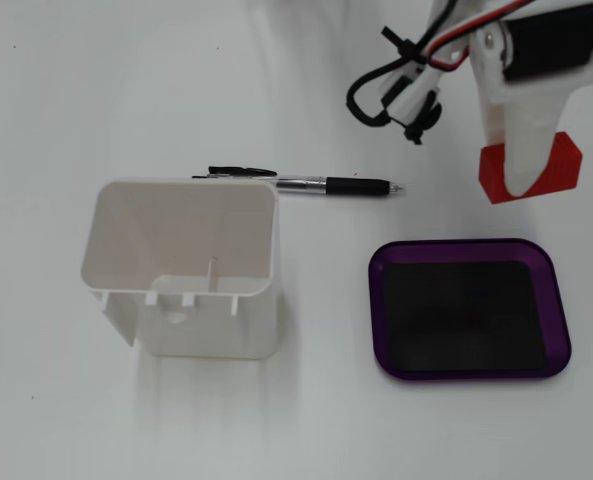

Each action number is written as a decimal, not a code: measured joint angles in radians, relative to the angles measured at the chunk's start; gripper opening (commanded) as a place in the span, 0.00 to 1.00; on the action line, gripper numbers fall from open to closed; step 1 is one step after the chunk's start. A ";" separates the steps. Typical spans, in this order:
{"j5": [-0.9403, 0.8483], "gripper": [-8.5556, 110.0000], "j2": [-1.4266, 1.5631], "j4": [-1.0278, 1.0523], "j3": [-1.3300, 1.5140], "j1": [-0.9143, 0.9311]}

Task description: Remove the cube from the box.

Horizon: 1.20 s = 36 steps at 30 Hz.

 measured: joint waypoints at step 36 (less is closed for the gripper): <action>-0.118 0.07 1.112 -0.561 1.944 0.161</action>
